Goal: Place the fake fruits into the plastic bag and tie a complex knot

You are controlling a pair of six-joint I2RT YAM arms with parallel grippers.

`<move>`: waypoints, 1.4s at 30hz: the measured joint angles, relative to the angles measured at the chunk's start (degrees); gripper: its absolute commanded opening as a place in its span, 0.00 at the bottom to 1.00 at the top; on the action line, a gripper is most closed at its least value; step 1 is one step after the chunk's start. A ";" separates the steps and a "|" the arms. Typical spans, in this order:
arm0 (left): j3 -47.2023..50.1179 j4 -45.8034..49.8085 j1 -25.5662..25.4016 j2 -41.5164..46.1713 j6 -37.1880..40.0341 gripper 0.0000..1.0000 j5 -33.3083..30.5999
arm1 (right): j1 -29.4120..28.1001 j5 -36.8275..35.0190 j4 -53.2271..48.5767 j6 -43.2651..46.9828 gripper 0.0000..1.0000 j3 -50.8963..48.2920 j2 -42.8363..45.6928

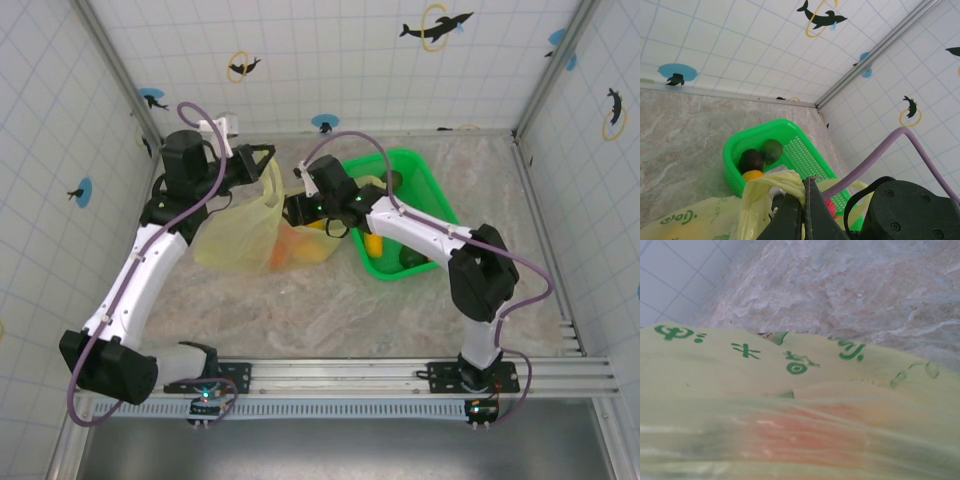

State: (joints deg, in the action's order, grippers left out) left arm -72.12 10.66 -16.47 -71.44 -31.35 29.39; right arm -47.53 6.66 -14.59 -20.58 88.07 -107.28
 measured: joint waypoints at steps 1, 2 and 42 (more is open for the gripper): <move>0.00 0.00 0.00 0.00 0.00 0.00 -0.09 | 0.00 0.24 0.15 -0.04 0.81 0.00 0.00; 0.00 0.00 0.00 0.00 0.00 0.00 -0.09 | 0.02 0.50 0.22 -0.13 0.80 0.00 0.00; 0.00 0.00 0.00 -0.02 0.00 0.00 -0.39 | 19.87 11.74 19.15 -6.69 0.37 -25.59 40.09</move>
State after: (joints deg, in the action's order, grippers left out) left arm -72.12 10.66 -16.47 -71.46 -31.35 28.99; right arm -27.66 18.39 4.56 -27.27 62.48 -67.20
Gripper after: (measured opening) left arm 0.047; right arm 0.367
